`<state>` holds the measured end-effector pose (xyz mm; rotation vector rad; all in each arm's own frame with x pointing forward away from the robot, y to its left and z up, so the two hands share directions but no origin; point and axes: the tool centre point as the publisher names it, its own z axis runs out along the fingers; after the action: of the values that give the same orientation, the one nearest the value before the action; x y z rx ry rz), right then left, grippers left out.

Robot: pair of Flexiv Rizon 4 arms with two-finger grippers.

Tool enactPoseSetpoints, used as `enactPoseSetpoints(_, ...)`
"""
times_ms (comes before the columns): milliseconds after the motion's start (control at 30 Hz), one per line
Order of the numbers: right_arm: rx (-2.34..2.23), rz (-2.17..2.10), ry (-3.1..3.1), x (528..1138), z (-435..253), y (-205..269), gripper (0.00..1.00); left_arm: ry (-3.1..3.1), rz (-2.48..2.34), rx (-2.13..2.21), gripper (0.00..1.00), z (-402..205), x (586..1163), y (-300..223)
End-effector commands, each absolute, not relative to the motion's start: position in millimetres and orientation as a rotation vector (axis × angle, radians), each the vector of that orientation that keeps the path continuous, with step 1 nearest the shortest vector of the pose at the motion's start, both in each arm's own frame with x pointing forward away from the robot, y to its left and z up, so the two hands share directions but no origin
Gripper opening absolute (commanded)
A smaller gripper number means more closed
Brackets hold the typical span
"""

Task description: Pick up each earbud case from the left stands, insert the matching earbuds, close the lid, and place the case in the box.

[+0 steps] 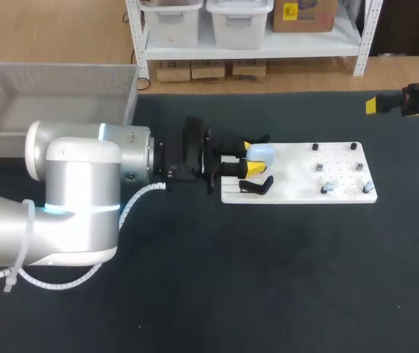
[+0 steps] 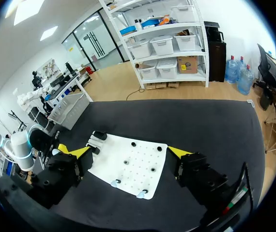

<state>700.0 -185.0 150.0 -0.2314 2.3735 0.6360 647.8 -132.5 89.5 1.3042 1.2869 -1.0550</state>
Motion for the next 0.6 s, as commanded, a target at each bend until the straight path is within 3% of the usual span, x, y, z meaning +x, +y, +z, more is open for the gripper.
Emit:
enactPoseSetpoints(33,-0.231,0.636,2.374,700.0,150.0,-185.1,1.00,1.280,-1.084,1.302,0.00,86.0,650.0,-131.7)
enactPoseSetpoints(600,-0.231,0.636,2.374,700.0,150.0,-185.1,1.00,1.240,-1.140,1.296,0.00,85.6,650.6,-134.0)
